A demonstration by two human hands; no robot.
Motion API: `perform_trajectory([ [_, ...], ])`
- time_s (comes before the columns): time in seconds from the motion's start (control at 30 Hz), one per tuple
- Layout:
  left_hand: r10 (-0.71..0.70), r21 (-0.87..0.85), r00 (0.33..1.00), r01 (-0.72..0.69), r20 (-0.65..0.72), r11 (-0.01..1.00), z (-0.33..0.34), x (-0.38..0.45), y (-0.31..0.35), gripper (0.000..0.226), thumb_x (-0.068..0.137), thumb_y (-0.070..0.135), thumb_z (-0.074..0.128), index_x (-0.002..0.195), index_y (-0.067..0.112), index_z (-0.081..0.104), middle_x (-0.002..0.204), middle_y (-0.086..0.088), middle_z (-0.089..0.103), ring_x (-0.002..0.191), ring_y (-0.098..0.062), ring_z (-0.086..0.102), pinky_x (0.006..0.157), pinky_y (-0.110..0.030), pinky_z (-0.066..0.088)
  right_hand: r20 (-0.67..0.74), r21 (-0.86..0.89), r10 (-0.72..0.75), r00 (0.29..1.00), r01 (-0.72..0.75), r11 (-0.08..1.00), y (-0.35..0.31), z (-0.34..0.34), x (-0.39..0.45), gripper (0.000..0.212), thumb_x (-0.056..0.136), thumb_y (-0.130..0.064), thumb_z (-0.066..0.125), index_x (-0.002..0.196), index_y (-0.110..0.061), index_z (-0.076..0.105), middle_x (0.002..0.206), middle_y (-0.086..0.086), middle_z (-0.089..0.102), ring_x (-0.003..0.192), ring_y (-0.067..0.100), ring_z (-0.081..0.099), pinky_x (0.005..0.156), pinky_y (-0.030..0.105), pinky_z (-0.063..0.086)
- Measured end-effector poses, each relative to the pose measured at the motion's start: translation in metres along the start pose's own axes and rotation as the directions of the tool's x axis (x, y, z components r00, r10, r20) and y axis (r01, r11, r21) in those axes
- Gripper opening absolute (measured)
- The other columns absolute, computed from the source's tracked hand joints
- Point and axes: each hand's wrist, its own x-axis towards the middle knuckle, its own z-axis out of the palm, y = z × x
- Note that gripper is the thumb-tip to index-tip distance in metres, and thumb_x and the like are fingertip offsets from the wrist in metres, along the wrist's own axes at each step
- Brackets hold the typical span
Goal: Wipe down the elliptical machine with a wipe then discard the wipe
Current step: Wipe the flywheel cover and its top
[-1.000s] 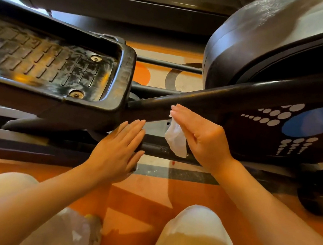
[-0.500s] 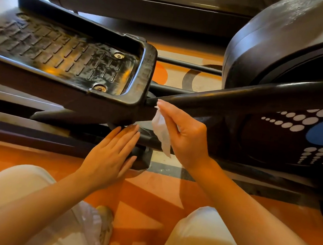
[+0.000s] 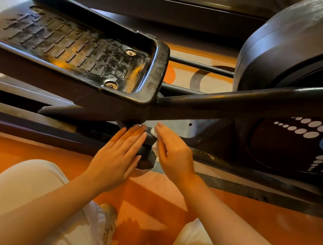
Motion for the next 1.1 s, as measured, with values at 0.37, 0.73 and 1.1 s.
perform_trajectory([
  [0.37, -0.031, -0.069, 0.998, 0.027, -0.056, 0.997, 0.009, 0.003, 0.005, 0.056, 0.103, 0.031, 0.031, 0.154, 0.006, 0.025, 0.162, -0.011, 0.022, 0.152, -0.022, 0.013, 0.124, -0.038, 0.006, 0.083, -0.226, 0.001, 0.997, 0.018, 0.974, -0.020, 0.004, -0.009, 0.049, 0.097, -0.011, 0.054, 0.143, 0.001, 0.040, 0.154, 0.018, 0.033, 0.144, 0.029, 0.030, 0.117, 0.046, 0.029],
  [0.73, -0.058, -0.155, 0.991, 0.039, -0.118, 0.987, 0.015, 0.005, 0.011, 0.055, 0.103, 0.027, 0.030, 0.153, 0.005, 0.025, 0.161, -0.012, 0.024, 0.151, -0.025, 0.016, 0.124, -0.043, 0.010, -0.076, -0.161, 0.011, 0.997, -0.023, 0.987, -0.020, 0.013, -0.037, 0.042, 0.104, -0.020, 0.041, 0.141, -0.001, 0.046, 0.148, 0.014, 0.044, 0.143, 0.025, 0.034, 0.117, 0.040, 0.031],
  [1.1, -0.068, -0.172, 0.989, 0.046, -0.128, 0.984, 0.016, 0.005, 0.011, 0.054, 0.103, 0.025, 0.031, 0.152, 0.005, 0.026, 0.160, -0.013, 0.026, 0.151, -0.025, 0.017, 0.124, -0.044, 0.010, -0.073, -0.296, 0.035, 0.997, -0.055, 0.954, -0.013, 0.021, -0.017, 0.043, 0.096, -0.026, 0.038, 0.133, -0.007, 0.049, 0.137, 0.015, 0.055, 0.129, 0.031, 0.051, 0.110, 0.047, 0.038],
])
